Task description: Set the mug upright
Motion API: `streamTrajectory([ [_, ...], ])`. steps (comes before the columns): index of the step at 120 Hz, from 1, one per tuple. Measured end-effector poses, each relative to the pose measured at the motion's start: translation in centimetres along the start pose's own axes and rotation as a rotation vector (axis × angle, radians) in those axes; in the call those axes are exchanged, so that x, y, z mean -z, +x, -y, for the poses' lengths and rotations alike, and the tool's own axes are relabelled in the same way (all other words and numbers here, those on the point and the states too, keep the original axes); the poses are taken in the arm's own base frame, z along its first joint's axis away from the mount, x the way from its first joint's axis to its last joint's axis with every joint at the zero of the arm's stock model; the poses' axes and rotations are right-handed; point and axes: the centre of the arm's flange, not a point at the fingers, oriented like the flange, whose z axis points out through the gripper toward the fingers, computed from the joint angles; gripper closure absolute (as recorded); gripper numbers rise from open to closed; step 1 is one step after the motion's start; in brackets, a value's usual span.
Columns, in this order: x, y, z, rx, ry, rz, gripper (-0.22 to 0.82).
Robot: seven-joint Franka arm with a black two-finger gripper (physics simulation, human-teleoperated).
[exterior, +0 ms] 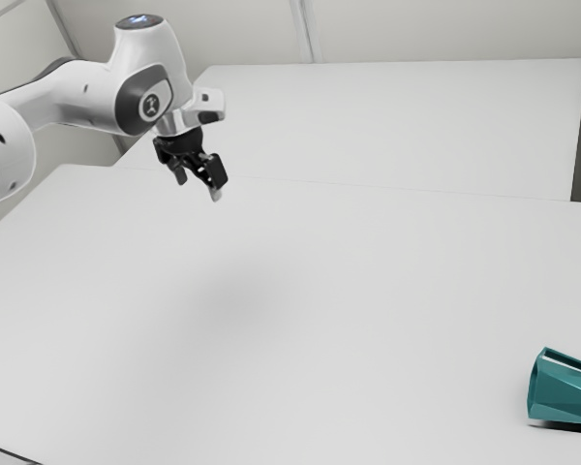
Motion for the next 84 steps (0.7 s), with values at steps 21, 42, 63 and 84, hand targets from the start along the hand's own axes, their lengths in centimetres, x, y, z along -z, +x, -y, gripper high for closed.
streamTrajectory([
  [21,0.1,0.7,-3.5,0.0,-0.073,-0.045,0.0],
  [42,-2.8,1.3,-11.7,0.017,-0.289,-0.067,0.0],
  [63,-5.4,0.1,-16.0,0.058,-0.407,-0.054,0.0],
  [84,-7.0,0.0,-18.4,0.128,-0.529,-0.058,0.0],
])
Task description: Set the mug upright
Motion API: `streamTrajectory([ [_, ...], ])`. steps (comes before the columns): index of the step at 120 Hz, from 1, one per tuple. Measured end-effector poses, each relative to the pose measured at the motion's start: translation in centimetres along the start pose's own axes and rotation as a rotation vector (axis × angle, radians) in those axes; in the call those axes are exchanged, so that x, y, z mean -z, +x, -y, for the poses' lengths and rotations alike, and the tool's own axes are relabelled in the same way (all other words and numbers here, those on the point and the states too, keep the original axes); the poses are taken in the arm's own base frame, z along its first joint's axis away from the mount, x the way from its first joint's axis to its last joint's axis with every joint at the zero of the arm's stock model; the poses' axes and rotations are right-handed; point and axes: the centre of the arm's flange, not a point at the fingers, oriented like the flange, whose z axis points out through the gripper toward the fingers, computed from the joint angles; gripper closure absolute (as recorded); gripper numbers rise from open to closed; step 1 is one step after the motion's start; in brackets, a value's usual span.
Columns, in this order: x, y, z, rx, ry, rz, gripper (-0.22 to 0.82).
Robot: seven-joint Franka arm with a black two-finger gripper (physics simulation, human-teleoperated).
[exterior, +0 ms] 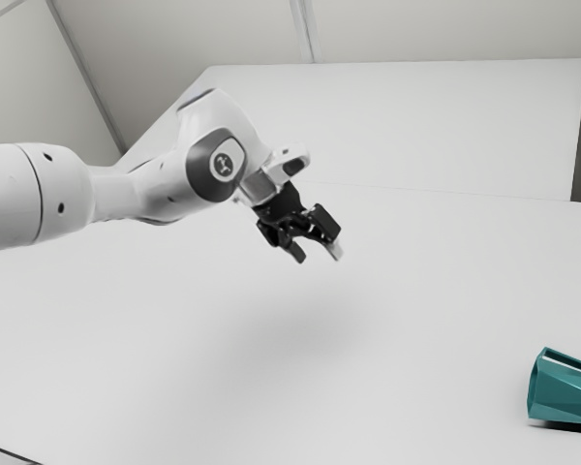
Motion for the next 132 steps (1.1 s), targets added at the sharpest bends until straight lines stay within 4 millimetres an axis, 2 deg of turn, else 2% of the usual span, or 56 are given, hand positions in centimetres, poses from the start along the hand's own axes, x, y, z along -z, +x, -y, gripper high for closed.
streamTrajectory([
  [9,-1.1,-0.3,-0.7,0.015,-0.033,-0.002,0.0],
  [33,-6.0,-1.6,-3.6,0.028,-0.091,0.034,0.0],
  [69,-10.8,-2.9,-7.1,0.023,-0.126,0.067,0.0],
  [100,-14.5,-6.0,-12.0,-0.006,-0.159,0.099,0.0],
  [116,-16.5,-5.7,-13.5,-0.011,-0.177,0.094,0.0],
  [132,-17.8,-5.2,-16.6,-0.031,-0.231,0.074,0.0],
])
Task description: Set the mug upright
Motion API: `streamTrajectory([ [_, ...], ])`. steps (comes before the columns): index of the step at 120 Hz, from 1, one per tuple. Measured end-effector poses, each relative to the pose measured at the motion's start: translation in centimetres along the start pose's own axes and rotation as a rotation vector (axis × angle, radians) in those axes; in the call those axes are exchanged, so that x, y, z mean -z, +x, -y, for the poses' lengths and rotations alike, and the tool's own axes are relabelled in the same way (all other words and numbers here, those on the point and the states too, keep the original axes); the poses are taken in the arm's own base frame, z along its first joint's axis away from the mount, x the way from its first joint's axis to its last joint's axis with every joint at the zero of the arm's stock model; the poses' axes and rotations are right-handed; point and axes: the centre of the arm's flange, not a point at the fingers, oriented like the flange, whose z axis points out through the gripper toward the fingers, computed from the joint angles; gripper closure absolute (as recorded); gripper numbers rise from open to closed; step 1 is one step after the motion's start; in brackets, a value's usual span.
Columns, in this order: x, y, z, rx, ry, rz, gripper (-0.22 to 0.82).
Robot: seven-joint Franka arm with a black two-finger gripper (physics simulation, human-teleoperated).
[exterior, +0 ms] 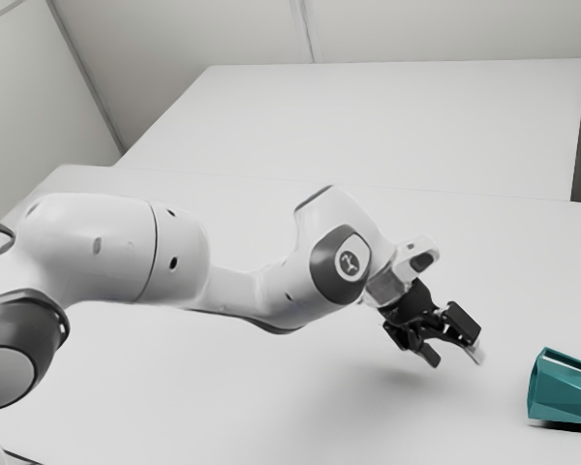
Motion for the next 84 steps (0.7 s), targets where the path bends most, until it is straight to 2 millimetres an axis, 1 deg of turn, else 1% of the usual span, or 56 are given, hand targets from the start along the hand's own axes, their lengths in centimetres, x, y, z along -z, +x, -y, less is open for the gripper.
streamTrajectory([
  [11,-0.5,0.6,-1.9,-0.02,-0.041,-0.02,0.0],
  [20,-1.4,0.7,-2.2,-0.023,-0.058,-0.02,0.0],
  [29,-2.2,1.6,-2.9,-0.037,-0.08,-0.032,0.0],
  [39,-3.4,1.7,-3.2,-0.05,-0.095,-0.026,0.0],
  [45,-4.1,2.1,-3.8,-0.067,-0.108,-0.024,0.0],
  [57,-5.4,2.0,-4.9,-0.1,-0.126,-0.013,0.0],
  [68,-6.3,2.4,-5.8,-0.132,-0.139,-0.012,0.0],
  [84,-7.0,3.5,-6.2,-0.171,-0.151,-0.013,0.0],
])
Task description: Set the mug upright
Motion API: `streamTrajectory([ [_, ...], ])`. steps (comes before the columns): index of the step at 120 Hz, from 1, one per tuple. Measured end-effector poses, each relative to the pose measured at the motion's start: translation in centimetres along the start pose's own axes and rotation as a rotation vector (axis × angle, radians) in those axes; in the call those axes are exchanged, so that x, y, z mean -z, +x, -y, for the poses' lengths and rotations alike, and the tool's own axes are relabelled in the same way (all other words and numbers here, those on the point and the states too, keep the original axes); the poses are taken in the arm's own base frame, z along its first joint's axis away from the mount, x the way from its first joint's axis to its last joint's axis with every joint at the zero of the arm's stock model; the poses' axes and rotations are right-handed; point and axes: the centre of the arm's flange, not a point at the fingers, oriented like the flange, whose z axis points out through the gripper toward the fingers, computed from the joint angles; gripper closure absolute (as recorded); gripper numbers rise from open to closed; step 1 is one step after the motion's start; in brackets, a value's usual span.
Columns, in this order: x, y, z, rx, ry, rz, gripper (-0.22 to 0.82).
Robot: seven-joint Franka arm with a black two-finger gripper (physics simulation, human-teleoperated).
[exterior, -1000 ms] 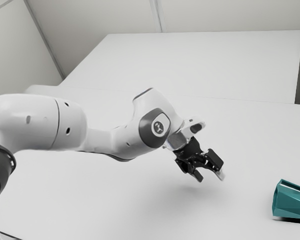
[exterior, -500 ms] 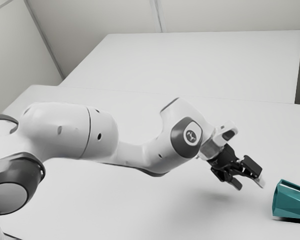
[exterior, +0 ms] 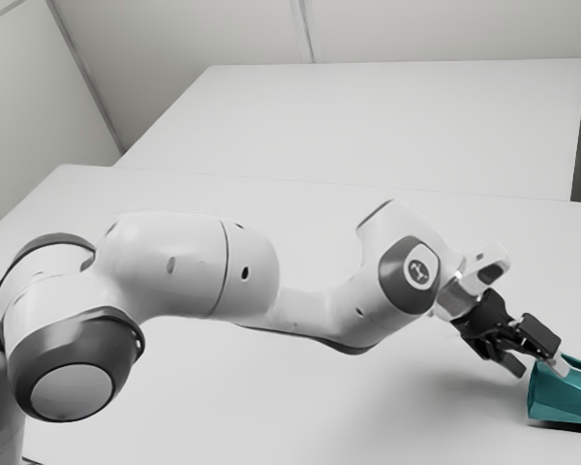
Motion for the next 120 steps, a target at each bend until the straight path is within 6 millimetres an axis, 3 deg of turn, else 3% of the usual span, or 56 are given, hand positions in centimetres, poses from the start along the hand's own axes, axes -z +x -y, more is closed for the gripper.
streamTrajectory([
  [39,-1.6,1.9,0.5,-0.071,-0.024,0.023,0.0],
  [83,-2.6,1.4,-0.2,-0.11,-0.041,0.056,0.01],
  [101,-2.7,1.3,-0.6,-0.123,-0.043,0.059,0.15],
  [120,-2.6,1.5,-1.0,-0.138,-0.042,0.055,0.37],
])
